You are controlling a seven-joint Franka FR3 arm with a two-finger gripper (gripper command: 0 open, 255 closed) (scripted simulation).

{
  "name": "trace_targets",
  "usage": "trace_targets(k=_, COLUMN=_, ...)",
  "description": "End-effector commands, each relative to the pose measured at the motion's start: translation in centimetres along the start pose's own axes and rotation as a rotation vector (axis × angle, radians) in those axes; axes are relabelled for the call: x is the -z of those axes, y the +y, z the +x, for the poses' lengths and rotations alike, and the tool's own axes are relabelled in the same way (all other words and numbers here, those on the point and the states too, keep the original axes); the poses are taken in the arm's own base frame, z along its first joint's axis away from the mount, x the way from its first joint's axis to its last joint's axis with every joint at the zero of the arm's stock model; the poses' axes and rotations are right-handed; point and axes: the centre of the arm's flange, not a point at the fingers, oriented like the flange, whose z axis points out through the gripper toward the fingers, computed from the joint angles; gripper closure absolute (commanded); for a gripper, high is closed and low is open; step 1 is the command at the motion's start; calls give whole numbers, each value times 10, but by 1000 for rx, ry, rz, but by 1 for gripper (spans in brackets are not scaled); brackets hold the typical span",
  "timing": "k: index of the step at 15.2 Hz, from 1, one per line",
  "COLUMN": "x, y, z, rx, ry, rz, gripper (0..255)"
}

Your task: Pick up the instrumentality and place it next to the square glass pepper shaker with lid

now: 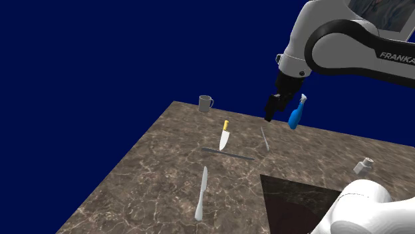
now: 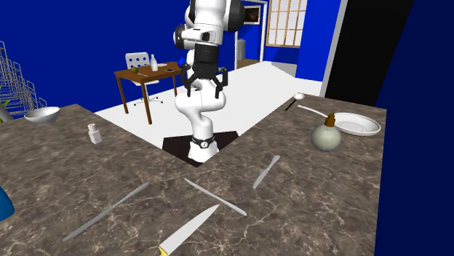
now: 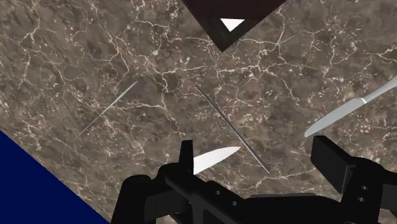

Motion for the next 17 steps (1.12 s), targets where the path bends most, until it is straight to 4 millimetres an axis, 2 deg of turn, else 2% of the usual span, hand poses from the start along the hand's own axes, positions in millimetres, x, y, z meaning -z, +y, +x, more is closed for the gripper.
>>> trace_targets(k=1, x=0, y=0, z=0, rx=0, ry=0, rz=0, gripper=0)
trace_targets(k=9, x=-91, y=12, z=55, rx=233, ry=5, rz=70, gripper=0)
trace_targets(k=17, x=-181, y=5, z=111, rx=466, ry=9, rz=140, gripper=0)
